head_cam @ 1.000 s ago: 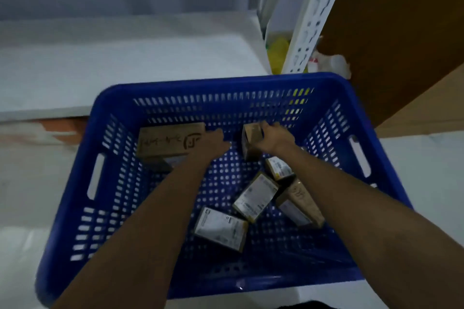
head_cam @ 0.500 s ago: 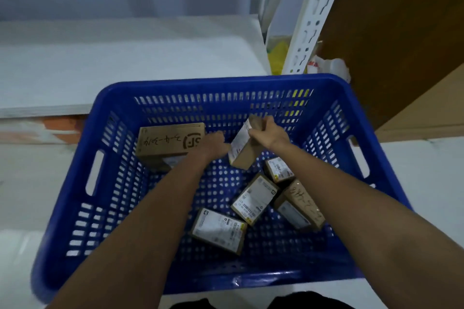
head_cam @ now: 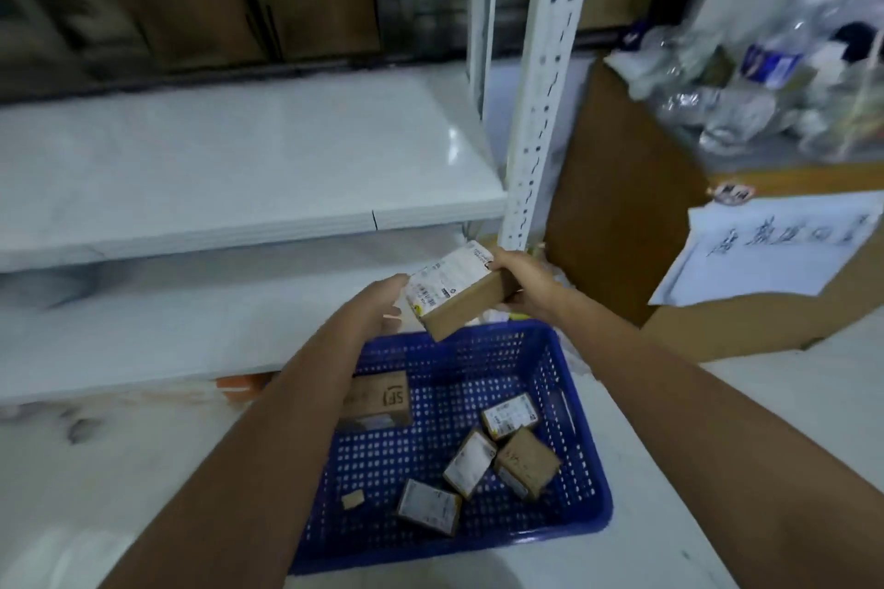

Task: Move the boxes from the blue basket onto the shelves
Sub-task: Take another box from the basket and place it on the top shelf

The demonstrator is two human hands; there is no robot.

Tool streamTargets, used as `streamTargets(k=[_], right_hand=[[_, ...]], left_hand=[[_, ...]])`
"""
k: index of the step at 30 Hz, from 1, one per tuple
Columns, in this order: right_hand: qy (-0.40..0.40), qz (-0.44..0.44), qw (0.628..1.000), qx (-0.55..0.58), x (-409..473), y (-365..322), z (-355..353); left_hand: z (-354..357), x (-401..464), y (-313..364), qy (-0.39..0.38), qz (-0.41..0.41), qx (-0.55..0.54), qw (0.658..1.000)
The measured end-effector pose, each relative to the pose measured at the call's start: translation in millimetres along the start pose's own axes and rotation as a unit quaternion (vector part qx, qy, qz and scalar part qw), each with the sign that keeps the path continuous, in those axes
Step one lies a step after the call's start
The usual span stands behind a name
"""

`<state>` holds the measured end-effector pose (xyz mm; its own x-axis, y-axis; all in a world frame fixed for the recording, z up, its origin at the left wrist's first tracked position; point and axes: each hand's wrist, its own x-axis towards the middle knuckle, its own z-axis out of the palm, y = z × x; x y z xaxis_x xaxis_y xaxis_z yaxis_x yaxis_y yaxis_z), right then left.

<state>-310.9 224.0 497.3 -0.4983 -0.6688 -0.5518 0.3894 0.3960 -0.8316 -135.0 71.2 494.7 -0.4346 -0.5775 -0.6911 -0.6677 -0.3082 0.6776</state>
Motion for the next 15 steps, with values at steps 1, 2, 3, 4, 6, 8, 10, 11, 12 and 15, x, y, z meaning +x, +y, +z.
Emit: streamTargets(k=[1, 2, 3, 4, 6, 8, 10, 11, 12, 15], right_hand=[[-0.007, -0.006, 1.000, 0.007, -23, -33, 1], [-0.021, -0.007, 1.000, 0.012, -46, -66, 1], [-0.038, -0.006, 0.999, 0.016, -70, -99, 2], [-0.060, -0.008, 0.998, 0.017, -93, -131, 3], [-0.108, -0.023, 0.994, 0.011, -140, -197, 6], [-0.141, -0.031, 0.989, 0.001, -181, -256, 9], [-0.175, -0.040, 0.983, -0.025, -213, -306, 13], [-0.193, -0.044, 0.979, -0.040, -228, -326, 14], [-0.208, -0.050, 0.976, -0.050, -241, -345, 15], [-0.235, -0.070, 0.967, -0.073, -276, -395, 20]], left_hand=[[-12, -28, 30, -0.016, 0.011, 0.003, 1.000], [-24, -57, 59, -0.035, 0.024, 0.008, 0.999], [-34, -86, 88, -0.058, 0.034, 0.002, 0.998], [-44, -114, 116, -0.084, 0.040, -0.013, 0.996], [-60, -173, 172, -0.124, 0.059, -0.039, 0.990], [-71, -229, 223, -0.153, 0.078, -0.021, 0.985], [-82, -278, 269, -0.168, 0.093, -0.002, 0.981], [-87, -299, 288, -0.176, 0.100, 0.001, 0.979], [-91, -318, 306, -0.182, 0.109, 0.000, 0.977], [-102, -364, 348, -0.201, 0.130, -0.024, 0.971]])
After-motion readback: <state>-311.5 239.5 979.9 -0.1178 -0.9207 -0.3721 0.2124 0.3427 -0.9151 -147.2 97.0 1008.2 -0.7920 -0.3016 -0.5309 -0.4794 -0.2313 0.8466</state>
